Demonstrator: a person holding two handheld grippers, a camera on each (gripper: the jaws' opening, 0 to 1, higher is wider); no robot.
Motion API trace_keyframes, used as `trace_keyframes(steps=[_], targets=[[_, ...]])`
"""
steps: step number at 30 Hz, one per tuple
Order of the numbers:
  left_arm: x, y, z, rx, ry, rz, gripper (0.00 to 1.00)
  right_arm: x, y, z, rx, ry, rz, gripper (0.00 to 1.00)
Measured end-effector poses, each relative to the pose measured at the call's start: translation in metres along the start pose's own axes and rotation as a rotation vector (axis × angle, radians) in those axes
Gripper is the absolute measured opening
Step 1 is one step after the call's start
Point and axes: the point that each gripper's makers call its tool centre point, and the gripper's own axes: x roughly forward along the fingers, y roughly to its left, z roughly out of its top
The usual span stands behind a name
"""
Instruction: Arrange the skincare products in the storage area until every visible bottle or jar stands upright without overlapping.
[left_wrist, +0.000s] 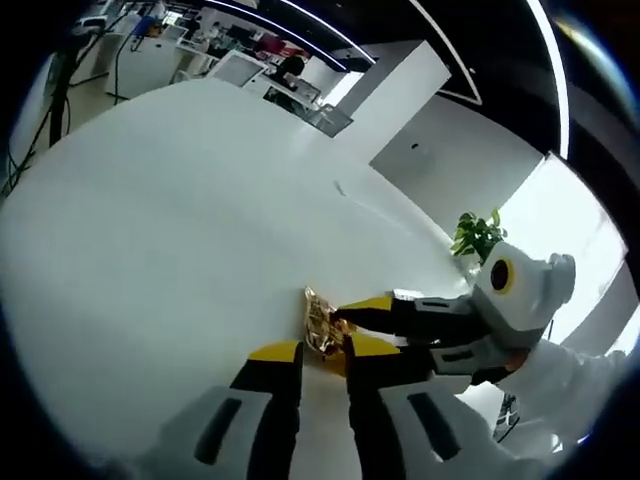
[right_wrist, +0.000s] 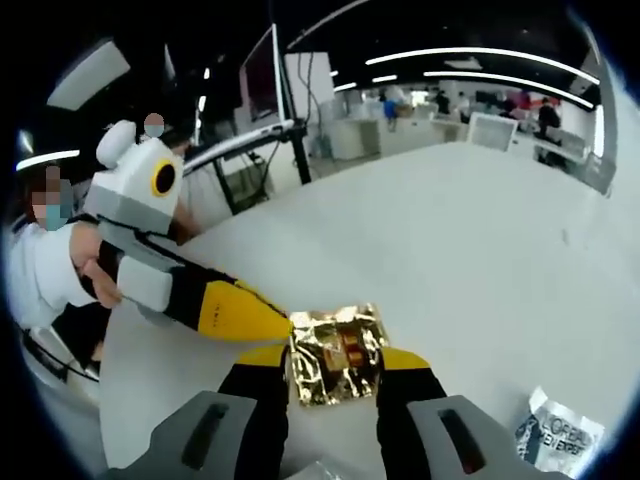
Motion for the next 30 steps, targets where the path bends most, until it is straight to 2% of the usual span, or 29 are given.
trace_keyframes(steps=[5,15,17,18,20,22,23,26,30], targets=[[0.004,0.002,-0.001,-0.030,0.003,-0.003,0.02,0.000,0.000,0.000,0.005,-0.002,0.002,0.27],[0.008,-0.001,-0.004,-0.049,0.010,-0.011,0.00,-0.001,0.000,-0.001,0.004,-0.002,0.003,0.26],[0.008,-0.002,-0.006,-0.026,0.016,-0.007,0.00,-0.001,0.000,-0.001,0.003,-0.002,0.004,0.26],[0.007,0.000,-0.008,0.010,0.036,-0.003,0.00,-0.002,0.000,-0.001,0.000,0.001,0.004,0.26],[0.006,-0.001,-0.008,0.008,0.031,0.001,0.00,-0.002,0.000,-0.001,-0.004,0.004,0.004,0.27],[0.005,-0.002,-0.004,0.001,0.017,0.007,0.00,-0.002,0.000,-0.001,-0.003,0.009,0.005,0.26],[0.004,-0.001,0.002,0.030,-0.014,0.024,0.00,-0.002,0.000,-0.001,-0.003,0.011,0.005,0.26],[0.003,-0.008,0.002,0.044,0.000,0.007,0.00,-0.003,-0.002,-0.001,-0.003,0.019,0.004,0.27],[0.003,-0.006,0.010,0.052,-0.005,-0.001,0.00,-0.008,-0.002,0.000,-0.005,0.019,0.003,0.28]])
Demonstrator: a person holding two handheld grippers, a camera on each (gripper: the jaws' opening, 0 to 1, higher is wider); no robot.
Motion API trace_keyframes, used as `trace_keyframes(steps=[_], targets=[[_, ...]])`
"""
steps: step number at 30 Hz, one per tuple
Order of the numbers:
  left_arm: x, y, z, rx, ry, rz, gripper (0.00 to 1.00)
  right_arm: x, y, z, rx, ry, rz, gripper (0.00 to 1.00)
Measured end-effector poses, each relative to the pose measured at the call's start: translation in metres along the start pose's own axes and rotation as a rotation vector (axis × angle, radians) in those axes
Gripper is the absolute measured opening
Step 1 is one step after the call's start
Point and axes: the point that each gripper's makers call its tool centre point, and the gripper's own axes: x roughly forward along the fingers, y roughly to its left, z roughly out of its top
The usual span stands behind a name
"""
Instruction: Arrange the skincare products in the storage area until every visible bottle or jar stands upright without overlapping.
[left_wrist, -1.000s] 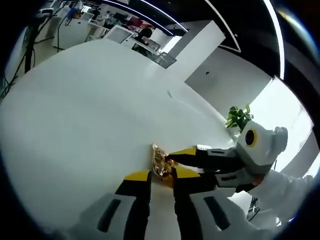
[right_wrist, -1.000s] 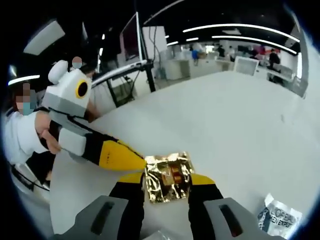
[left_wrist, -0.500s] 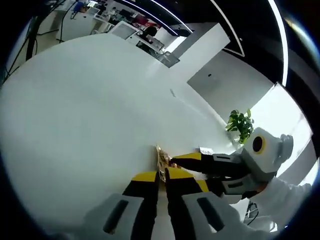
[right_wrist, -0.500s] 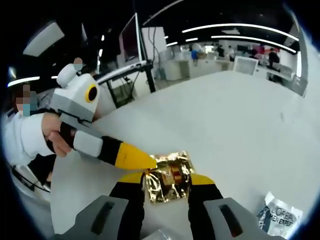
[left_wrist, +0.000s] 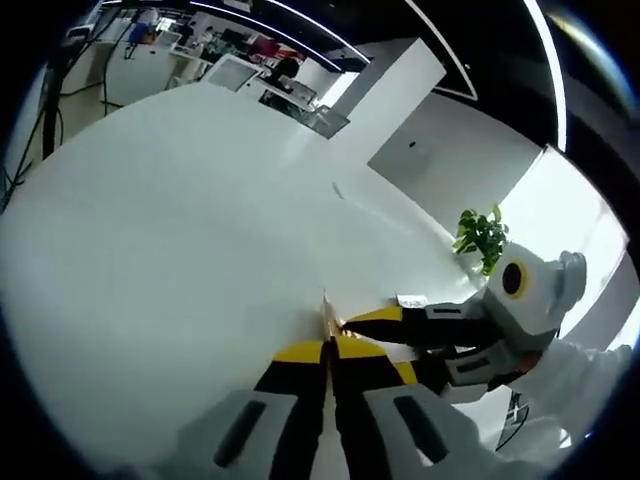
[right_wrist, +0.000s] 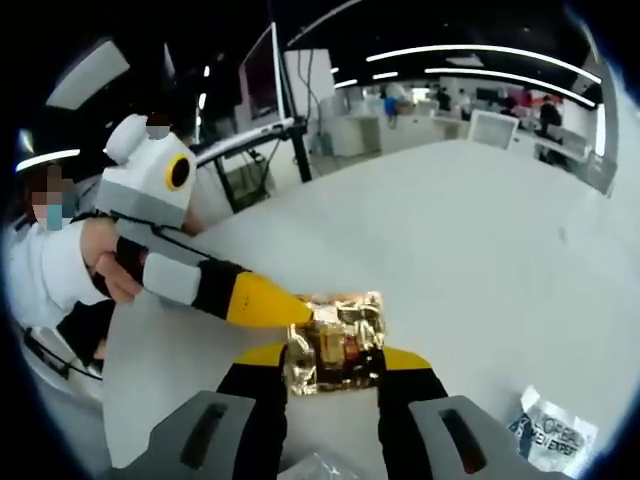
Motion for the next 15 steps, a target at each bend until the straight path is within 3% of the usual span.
trace_keyframes(steps=[15], targets=[[-0.008,-0.017,0.009,0.077,-0.013,-0.045,0.00,-0.016,-0.003,-0.004,-0.015,0.005,-0.006,0.32]])
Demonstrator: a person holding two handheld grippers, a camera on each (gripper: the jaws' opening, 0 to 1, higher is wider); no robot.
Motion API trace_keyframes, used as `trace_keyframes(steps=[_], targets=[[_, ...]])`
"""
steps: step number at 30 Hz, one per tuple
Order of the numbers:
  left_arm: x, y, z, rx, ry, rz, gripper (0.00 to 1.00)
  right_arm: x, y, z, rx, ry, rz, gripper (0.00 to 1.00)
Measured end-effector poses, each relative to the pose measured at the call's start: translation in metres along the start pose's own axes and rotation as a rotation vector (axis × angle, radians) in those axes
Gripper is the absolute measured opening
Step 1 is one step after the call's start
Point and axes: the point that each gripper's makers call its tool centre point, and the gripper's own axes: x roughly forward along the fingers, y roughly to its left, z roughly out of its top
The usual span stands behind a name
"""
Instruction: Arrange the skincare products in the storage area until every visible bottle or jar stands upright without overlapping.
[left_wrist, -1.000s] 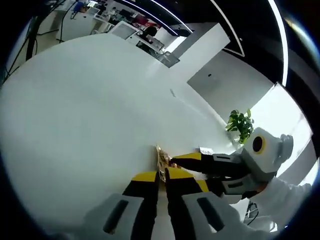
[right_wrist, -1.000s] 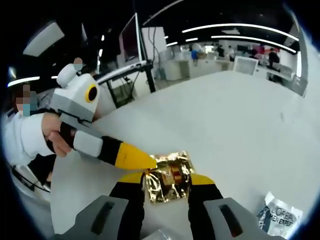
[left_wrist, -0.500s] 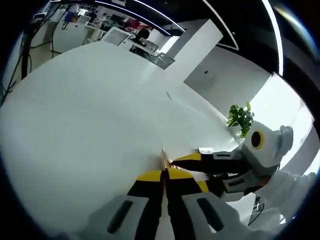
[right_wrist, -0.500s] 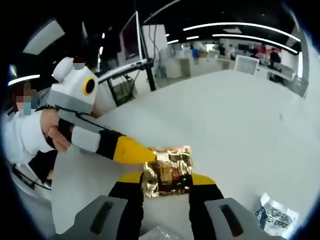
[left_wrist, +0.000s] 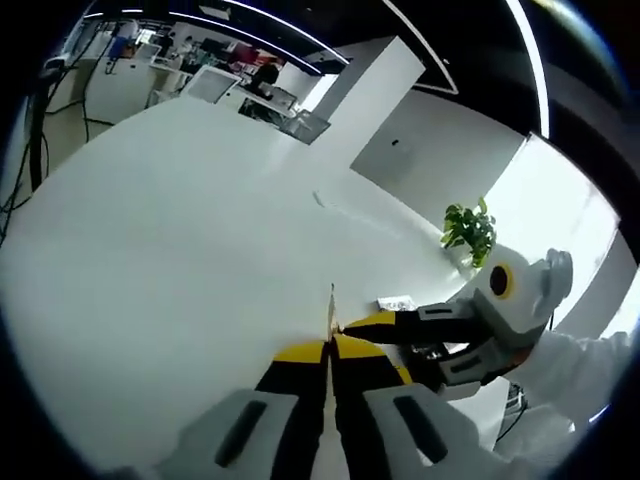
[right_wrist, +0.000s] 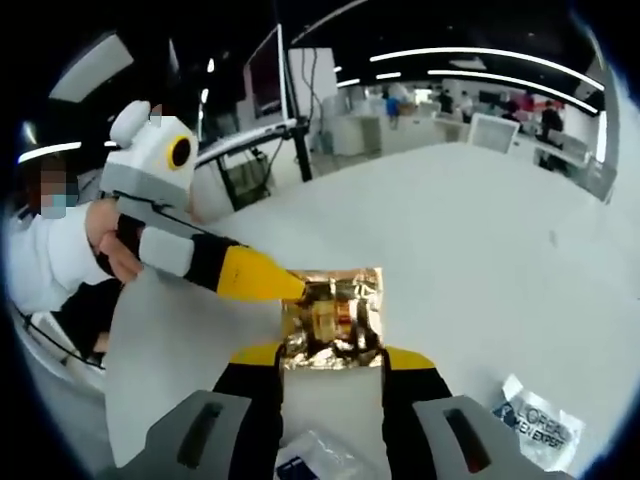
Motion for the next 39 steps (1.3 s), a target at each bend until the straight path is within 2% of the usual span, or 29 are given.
trace_keyframes(steps=[5,10,14,16,19,20,22,23,25,28,30,32,34,36,37,39], targets=[[-0.007,-0.004,0.006,0.012,-0.019,-0.006,0.00,-0.010,0.003,0.001,0.008,-0.015,-0.002,0.32],[-0.018,-0.012,0.015,0.028,-0.058,-0.021,0.00,-0.027,0.007,0.011,0.061,-0.070,0.009,0.32],[-0.028,-0.022,0.023,0.021,-0.099,-0.040,0.00,-0.044,0.015,0.022,0.178,-0.151,0.051,0.30],[-0.032,-0.027,0.027,0.003,-0.123,-0.054,0.00,-0.053,0.013,0.027,0.256,-0.202,0.056,0.30],[-0.037,-0.042,0.033,-0.011,-0.161,-0.089,0.00,-0.067,0.019,0.034,0.401,-0.277,0.109,0.31],[-0.038,-0.047,0.035,-0.020,-0.171,-0.103,0.00,-0.070,0.021,0.036,0.422,-0.290,0.119,0.31],[-0.041,-0.056,0.042,-0.035,-0.201,-0.125,0.00,-0.078,0.023,0.043,0.470,-0.347,0.136,0.33],[-0.043,-0.061,0.046,-0.047,-0.221,-0.142,0.00,-0.081,0.029,0.045,0.492,-0.358,0.174,0.35],[-0.045,-0.067,0.049,-0.058,-0.244,-0.160,0.00,-0.086,0.030,0.050,0.539,-0.392,0.182,0.40],[-0.048,-0.075,0.054,-0.070,-0.274,-0.182,0.00,-0.096,0.032,0.060,0.621,-0.455,0.214,0.32],[-0.051,-0.082,0.061,-0.119,-0.316,-0.216,0.00,-0.101,0.030,0.065,0.691,-0.487,0.228,0.30],[-0.055,-0.090,0.067,-0.151,-0.350,-0.244,0.00,-0.104,0.027,0.070,0.729,-0.512,0.230,0.24],[-0.056,-0.096,0.068,-0.142,-0.352,-0.256,0.00,-0.107,0.025,0.074,0.744,-0.532,0.223,0.18],[-0.056,-0.099,0.069,-0.146,-0.359,-0.258,0.00,-0.111,0.025,0.080,0.781,-0.561,0.250,0.12],[-0.056,-0.100,0.070,-0.144,-0.364,-0.259,0.00,-0.113,0.024,0.083,0.816,-0.579,0.253,0.09],[-0.054,-0.097,0.073,-0.155,-0.370,-0.259,0.00,-0.115,0.023,0.084,0.823,-0.584,0.247,0.07]])
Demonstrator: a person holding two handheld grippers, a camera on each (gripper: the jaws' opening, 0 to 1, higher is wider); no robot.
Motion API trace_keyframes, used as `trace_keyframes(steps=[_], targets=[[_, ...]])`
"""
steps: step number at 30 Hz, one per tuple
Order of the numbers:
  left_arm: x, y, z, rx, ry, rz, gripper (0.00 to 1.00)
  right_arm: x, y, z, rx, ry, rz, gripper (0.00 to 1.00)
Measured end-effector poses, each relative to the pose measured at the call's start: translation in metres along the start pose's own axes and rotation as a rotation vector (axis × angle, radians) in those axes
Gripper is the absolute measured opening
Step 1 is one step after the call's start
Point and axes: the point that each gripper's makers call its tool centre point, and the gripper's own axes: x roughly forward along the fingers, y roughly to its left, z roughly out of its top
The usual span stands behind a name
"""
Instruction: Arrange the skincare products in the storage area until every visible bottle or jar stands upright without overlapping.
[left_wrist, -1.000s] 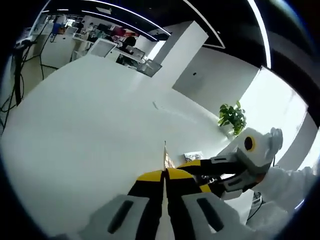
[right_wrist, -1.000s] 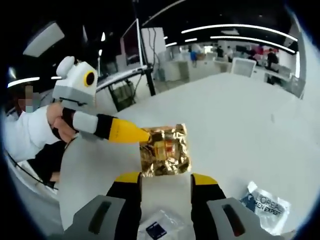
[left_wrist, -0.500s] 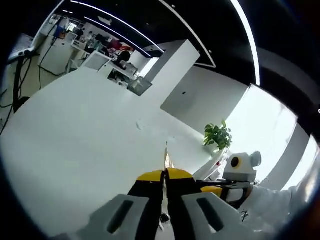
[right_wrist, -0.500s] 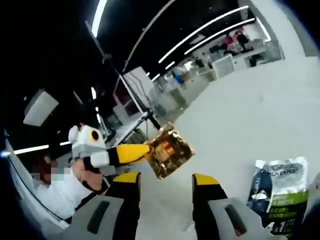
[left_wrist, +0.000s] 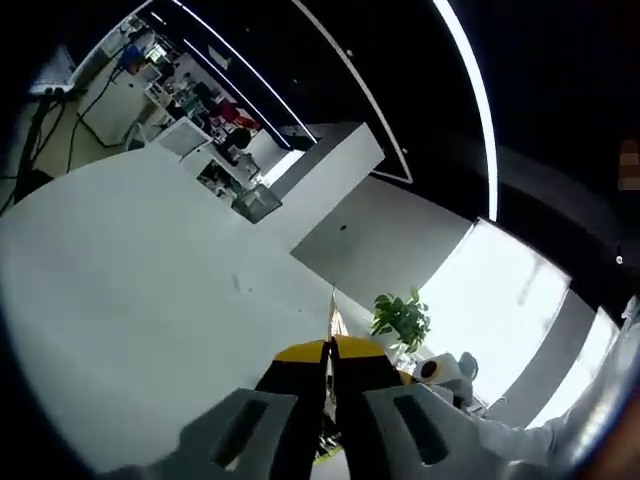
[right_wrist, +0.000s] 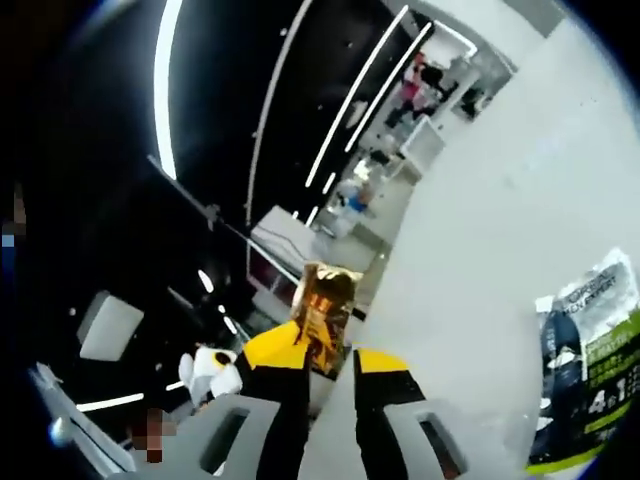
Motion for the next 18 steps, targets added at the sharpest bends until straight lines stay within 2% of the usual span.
trace_keyframes(steps=[6,9,13,18], targets=[[0.003,0.003,0.001,0.003,-0.004,0.002,0.00,-0.001,0.006,0.001,0.015,-0.010,0.002,0.00],[0.003,0.004,0.002,0.005,-0.007,0.004,0.00,-0.002,0.007,0.004,0.052,-0.024,0.001,0.00],[0.003,0.008,0.000,0.020,0.004,0.018,0.00,-0.002,0.010,0.001,-0.013,0.000,-0.008,0.00],[0.005,0.012,-0.003,0.064,0.019,0.026,0.00,-0.002,0.011,0.006,-0.012,-0.009,-0.011,0.00]])
